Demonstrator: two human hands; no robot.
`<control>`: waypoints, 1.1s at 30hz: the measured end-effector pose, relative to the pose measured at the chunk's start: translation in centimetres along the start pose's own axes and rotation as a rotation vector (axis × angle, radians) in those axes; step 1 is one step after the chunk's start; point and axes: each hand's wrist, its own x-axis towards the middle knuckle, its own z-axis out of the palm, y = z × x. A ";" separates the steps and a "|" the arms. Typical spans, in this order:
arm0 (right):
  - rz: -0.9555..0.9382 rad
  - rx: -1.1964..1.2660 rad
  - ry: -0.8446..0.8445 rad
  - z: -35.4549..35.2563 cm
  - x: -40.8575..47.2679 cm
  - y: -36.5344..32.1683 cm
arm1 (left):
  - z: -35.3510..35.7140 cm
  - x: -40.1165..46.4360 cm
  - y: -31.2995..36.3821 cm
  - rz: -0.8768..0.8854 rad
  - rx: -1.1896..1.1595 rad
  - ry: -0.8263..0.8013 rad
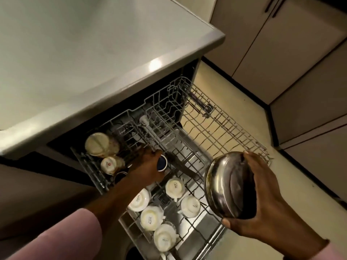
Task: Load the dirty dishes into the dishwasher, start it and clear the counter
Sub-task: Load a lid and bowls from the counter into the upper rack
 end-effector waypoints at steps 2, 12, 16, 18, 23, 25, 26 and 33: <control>0.004 -0.002 -0.012 0.2 0.8 1.0 | 0.6 1.0 0.1 -0.010 0.033 -0.012; -0.082 0.026 -0.001 -0.2 4.6 4.6 | 0.5 2.9 0.8 -0.073 -0.054 -0.029; -0.086 0.059 -0.012 -0.3 5.4 5.6 | 0.4 2.4 1.7 -0.123 -0.044 -0.014; -0.094 0.057 -0.028 -0.1 5.6 5.9 | 1.4 2.0 2.4 -0.148 0.042 -0.100; -0.090 0.076 -0.052 -0.2 6.9 6.6 | 2.0 2.9 1.5 -0.217 0.129 -0.157; -0.086 0.078 -0.045 -0.3 7.5 7.0 | 1.8 3.3 1.4 -0.231 0.136 -0.203; -0.085 0.072 -0.039 -0.4 7.8 7.2 | 1.6 3.5 1.6 -0.231 0.133 -0.225; -0.063 0.094 -0.091 1.1 8.5 7.5 | -1.8 3.5 1.7 -0.234 0.128 -0.220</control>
